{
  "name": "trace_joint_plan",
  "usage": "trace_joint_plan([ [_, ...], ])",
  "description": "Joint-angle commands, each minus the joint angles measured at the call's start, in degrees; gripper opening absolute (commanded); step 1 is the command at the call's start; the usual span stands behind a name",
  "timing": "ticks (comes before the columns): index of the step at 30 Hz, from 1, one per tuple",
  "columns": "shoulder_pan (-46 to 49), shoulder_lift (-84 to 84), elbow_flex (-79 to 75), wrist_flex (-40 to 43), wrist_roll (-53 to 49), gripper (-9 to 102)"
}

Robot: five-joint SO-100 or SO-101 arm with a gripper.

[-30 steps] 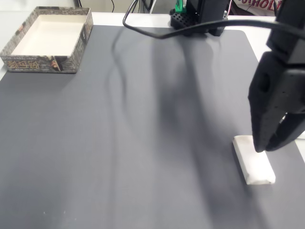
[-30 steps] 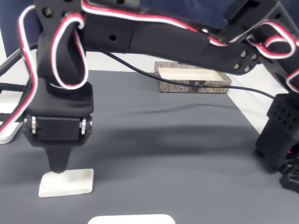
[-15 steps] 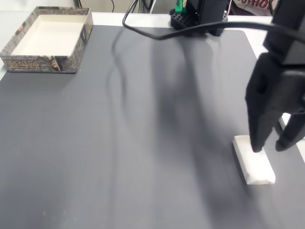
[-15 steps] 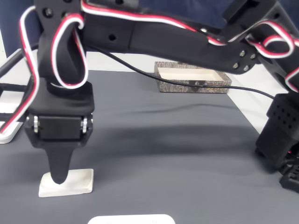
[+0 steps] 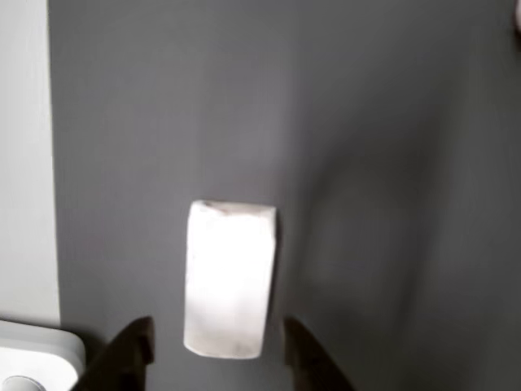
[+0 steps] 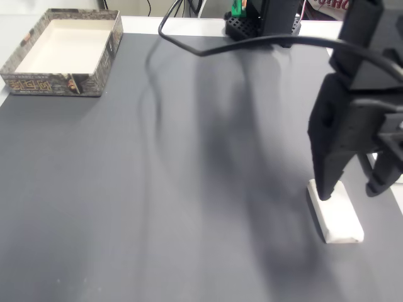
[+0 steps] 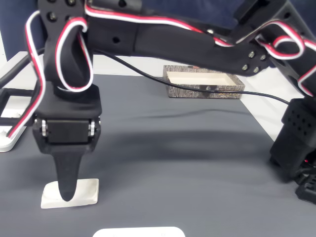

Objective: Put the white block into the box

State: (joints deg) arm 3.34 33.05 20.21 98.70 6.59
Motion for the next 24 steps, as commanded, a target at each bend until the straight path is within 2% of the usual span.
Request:
trace_joint_plan([
  [1,1.6,6.1,0.0,0.6,1.1,24],
  [24,1.3,5.7,-0.4,0.6,2.4,31],
])
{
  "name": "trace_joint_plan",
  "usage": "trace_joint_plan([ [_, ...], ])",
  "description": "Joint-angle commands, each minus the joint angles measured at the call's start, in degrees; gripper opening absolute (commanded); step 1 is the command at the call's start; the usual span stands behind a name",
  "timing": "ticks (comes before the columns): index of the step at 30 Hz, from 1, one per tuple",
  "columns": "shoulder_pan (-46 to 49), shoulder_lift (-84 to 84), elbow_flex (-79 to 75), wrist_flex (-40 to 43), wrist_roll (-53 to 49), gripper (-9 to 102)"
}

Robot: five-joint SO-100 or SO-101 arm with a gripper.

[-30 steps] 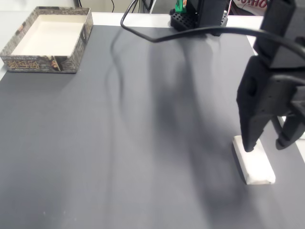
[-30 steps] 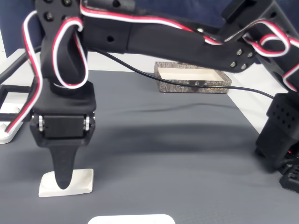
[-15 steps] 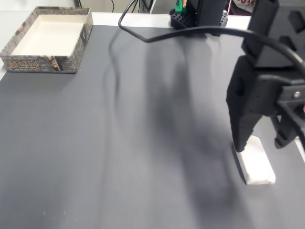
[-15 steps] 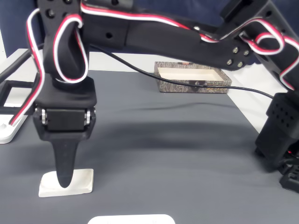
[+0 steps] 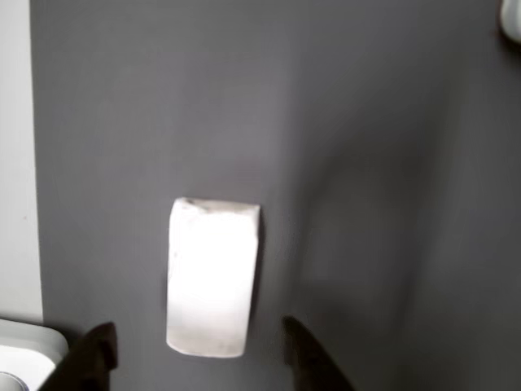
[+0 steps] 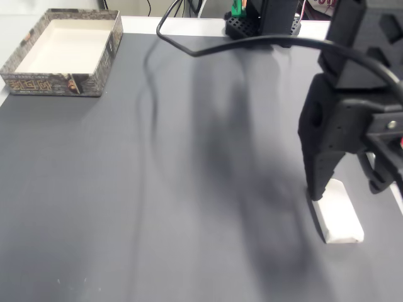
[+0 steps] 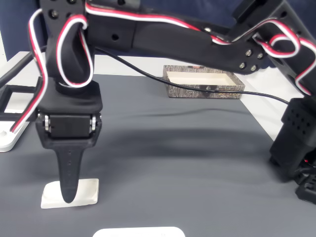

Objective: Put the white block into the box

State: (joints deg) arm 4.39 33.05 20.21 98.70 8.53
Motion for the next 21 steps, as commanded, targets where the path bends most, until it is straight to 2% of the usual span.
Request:
trace_joint_plan([
  [1,0.2,5.5,-0.4,0.6,0.4,31],
  [21,-0.6,0.4,-2.6,0.4,0.7,33],
])
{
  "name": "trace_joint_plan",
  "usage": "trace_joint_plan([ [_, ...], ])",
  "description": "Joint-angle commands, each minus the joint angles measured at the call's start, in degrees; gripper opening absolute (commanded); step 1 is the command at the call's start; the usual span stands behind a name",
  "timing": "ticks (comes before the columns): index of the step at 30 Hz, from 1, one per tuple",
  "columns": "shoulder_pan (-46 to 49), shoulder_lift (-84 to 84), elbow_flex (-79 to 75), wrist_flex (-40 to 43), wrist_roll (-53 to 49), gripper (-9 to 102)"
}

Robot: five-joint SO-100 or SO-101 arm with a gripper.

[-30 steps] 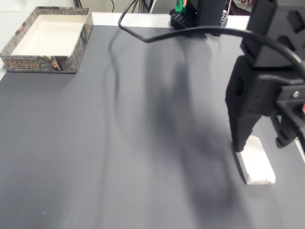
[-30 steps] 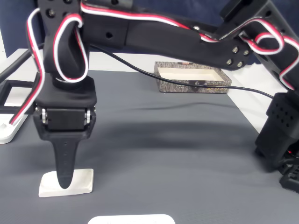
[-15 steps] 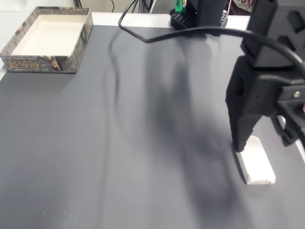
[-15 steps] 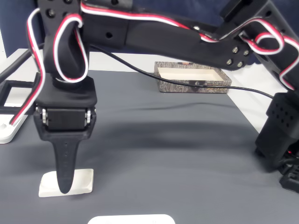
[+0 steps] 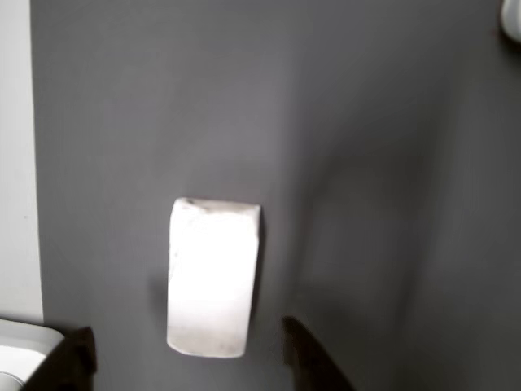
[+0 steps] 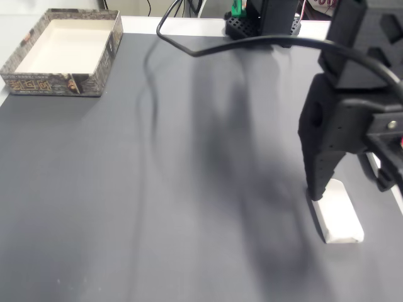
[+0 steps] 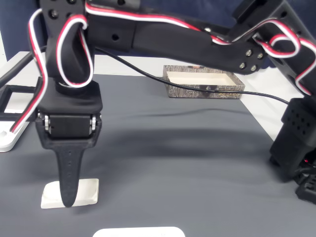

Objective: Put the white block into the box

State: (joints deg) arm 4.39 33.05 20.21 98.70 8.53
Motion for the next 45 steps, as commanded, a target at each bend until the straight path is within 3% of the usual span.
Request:
trace_joint_plan([
  [1,-0.6,0.1,-2.8,0.4,0.7,33],
  [45,-0.6,-5.9,-7.4,-0.5,0.5,28],
])
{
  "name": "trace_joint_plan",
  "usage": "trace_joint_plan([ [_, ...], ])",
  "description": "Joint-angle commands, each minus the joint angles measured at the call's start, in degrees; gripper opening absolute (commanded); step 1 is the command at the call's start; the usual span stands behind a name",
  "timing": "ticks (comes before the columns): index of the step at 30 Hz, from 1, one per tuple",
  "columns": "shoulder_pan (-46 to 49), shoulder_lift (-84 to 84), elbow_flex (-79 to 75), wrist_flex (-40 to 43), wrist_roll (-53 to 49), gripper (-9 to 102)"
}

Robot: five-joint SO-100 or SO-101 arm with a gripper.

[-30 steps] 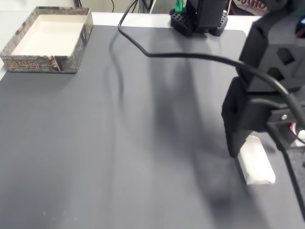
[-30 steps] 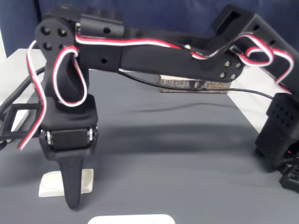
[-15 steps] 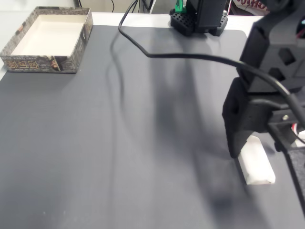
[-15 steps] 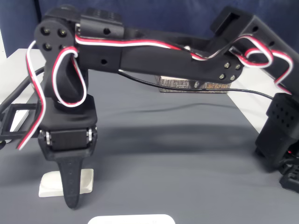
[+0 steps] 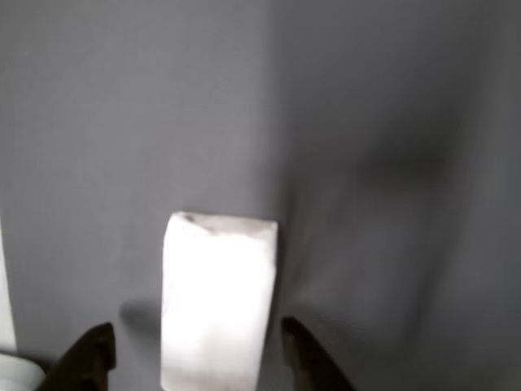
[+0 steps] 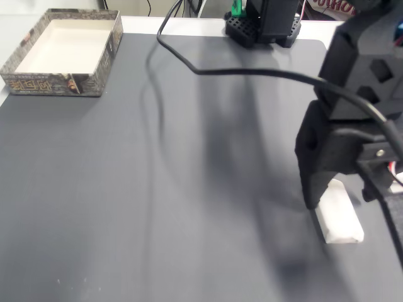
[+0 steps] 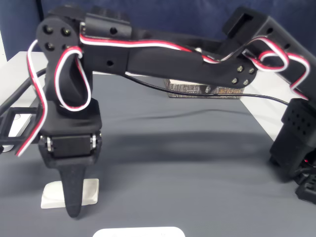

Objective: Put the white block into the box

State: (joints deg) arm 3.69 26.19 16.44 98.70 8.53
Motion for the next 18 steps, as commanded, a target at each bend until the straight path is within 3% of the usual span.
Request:
trace_joint_plan([
  [1,0.1,0.9,-3.6,-0.5,0.5,28],
  [18,0.3,0.7,-3.6,-1.0,0.4,25],
])
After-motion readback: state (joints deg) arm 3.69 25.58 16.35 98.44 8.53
